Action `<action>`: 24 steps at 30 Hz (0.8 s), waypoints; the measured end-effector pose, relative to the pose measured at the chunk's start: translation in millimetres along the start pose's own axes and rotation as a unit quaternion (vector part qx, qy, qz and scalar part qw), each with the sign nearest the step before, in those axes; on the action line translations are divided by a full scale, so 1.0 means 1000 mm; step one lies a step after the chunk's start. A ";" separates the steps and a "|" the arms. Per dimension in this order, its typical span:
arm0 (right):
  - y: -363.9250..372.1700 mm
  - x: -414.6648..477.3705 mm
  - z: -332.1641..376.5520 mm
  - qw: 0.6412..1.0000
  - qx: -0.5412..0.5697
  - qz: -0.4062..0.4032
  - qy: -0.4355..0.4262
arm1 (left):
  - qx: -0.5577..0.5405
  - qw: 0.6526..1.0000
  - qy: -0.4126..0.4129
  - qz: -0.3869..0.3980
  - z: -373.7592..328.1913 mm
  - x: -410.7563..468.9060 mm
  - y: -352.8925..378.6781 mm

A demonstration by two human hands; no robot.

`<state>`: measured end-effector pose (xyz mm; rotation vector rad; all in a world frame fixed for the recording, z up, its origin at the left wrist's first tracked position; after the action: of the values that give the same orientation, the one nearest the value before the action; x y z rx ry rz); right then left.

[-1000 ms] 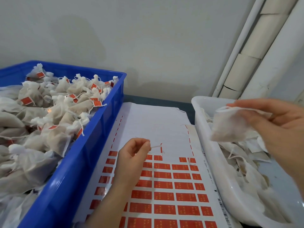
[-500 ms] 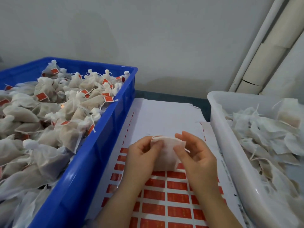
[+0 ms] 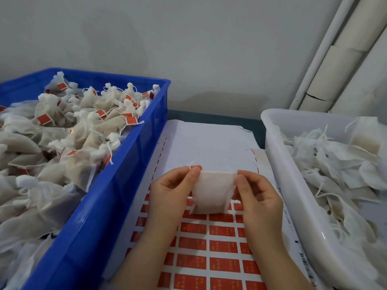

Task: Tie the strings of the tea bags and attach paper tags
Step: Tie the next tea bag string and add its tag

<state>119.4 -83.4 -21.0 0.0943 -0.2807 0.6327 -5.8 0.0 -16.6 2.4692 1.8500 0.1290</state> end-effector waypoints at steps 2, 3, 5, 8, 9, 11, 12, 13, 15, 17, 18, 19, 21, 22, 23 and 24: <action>0.003 -0.003 0.002 1.000 -0.013 0.008 -0.009 | -0.001 1.000 0.004 -0.003 -0.001 -0.001 0.000; 0.003 -0.004 0.004 0.998 -0.042 0.008 -0.037 | -0.004 1.000 0.008 0.003 -0.002 -0.001 0.001; 0.005 -0.008 0.010 0.984 -0.114 0.011 -0.134 | -0.022 0.999 0.015 0.022 -0.004 -0.003 0.002; 0.011 -0.016 0.016 0.946 -0.167 0.034 -0.275 | -0.039 0.994 0.047 0.088 -0.008 -0.008 0.006; 0.013 -0.017 0.018 0.935 -0.177 0.041 -0.304 | -0.041 0.991 0.061 0.115 -0.010 -0.009 0.007; 0.014 -0.019 0.020 0.924 -0.189 0.046 -0.330 | -0.049 0.986 0.076 0.141 -0.013 -0.012 0.008; 0.013 -0.019 0.021 0.922 -0.189 0.045 -0.334 | -0.054 0.986 0.077 0.140 -0.014 -0.012 0.008; 0.012 -0.018 0.022 0.922 -0.187 0.044 -0.335 | -0.060 0.986 0.075 0.133 -0.015 -0.012 0.008; 0.011 -0.018 0.023 0.925 -0.178 0.044 -0.332 | -0.075 0.987 0.076 0.122 -0.017 -0.012 0.006; 0.011 -0.019 0.024 0.928 -0.172 0.052 -0.327 | -0.086 0.984 0.084 0.134 -0.019 -0.012 0.005; 0.012 -0.020 0.024 0.929 -0.168 0.060 -0.323 | -0.093 0.981 0.087 0.144 -0.019 -0.012 0.004; 0.013 -0.021 0.025 0.931 -0.163 0.070 -0.319 | -0.100 0.980 0.085 0.152 -0.020 -0.013 0.004; 0.015 -0.022 0.025 0.932 -0.154 0.092 -0.315 | -0.106 0.978 0.080 0.163 -0.019 -0.013 0.005; 0.015 -0.023 0.026 0.932 -0.148 0.098 -0.316 | -0.110 0.976 0.078 0.171 -0.019 -0.013 0.006; 0.015 -0.023 0.027 0.933 -0.141 0.102 -0.316 | -0.115 0.974 0.074 0.179 -0.020 -0.014 0.007; 0.015 -0.022 0.027 0.935 -0.133 0.103 -0.313 | -0.119 0.973 0.073 0.184 -0.021 -0.014 0.007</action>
<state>86.8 -88.5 -1.1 0.0023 -1.0026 0.7568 -4.8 -16.1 4.3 2.6527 1.3025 0.5264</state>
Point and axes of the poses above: each hand's wrist, its own x-axis towards the middle knuckle, its own y-axis out of the palm, z = x × y, the point moved 2 cm from there along x, towards the middle knuckle, and after that the axes turned 3 degrees about -y, right-handed, at the moved point
